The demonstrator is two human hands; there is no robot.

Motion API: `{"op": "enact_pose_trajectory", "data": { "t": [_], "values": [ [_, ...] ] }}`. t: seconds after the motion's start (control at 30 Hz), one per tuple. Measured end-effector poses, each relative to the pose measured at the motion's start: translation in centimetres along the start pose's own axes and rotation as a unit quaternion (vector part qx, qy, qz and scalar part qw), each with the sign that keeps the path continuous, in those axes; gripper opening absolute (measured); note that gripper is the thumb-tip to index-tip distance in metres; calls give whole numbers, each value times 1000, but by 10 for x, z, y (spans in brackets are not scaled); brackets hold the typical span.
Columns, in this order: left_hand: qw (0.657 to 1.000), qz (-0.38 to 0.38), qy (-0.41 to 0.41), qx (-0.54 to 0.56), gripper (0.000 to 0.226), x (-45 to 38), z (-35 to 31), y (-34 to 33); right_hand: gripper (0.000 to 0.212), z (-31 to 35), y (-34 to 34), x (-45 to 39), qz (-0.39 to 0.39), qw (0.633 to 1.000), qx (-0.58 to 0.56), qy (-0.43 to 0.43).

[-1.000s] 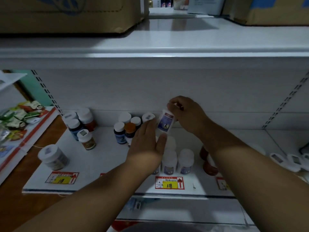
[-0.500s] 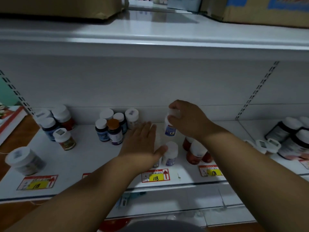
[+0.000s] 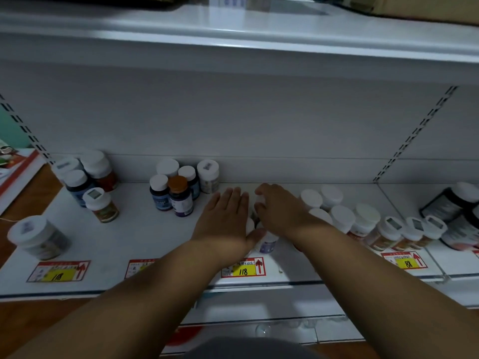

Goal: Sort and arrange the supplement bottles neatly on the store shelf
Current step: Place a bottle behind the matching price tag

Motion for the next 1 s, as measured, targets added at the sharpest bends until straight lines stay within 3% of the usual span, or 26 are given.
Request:
{"op": "enact_pose_trajectory", "data": {
  "t": [0.23,0.4,0.63,0.8,1.0],
  "values": [
    [1000,-15,-9,6,85,1,0,2,41,-1,-13,7,-38,999,0,8],
    [1000,-11,-17,22,89,1,3,2,41,-3,-8,-2,-20,999,37,5],
    [982,-85,16,167,78,9,23,23,30,23,7,-34,-42,997,39,42],
    [970,-141,47,194,63,20,45,31,37,76,3,-76,9,997,37,70],
    [968,-142,87,186,53,28,64,31,39,94,-22,-106,33,996,47,71]
  ]
}}
Point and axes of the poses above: each hand's wrist, its own x-axis away from the middle knuckle, its own y-axis out of the back of the hand, z = x × y, the point moved 3 cm from there along -x, towards the middle knuckle, and after that the axes turned 5 degrees about -y, right-handed, at the moved point
